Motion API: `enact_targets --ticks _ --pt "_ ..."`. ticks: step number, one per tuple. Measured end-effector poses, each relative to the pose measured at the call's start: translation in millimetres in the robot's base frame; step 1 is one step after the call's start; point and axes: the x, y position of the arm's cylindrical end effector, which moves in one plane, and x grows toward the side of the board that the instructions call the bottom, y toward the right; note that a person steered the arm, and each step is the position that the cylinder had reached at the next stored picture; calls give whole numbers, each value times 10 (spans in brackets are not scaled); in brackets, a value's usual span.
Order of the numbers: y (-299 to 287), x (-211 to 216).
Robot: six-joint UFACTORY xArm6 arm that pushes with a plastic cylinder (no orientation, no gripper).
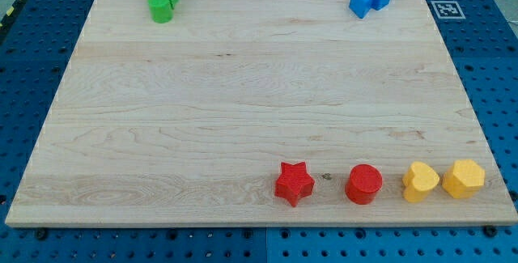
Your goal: Separate green star and the green circle
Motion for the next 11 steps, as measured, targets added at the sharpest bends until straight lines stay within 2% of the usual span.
enact_targets --ticks 1,3,4,5,6,7,9,10,11 --pt "380 78" --pt "377 831" --pt "376 1026" --pt "391 777" --pt "145 638" --pt "-160 722" --pt "-218 1234" --pt "-267 1315" --pt "-586 1149"
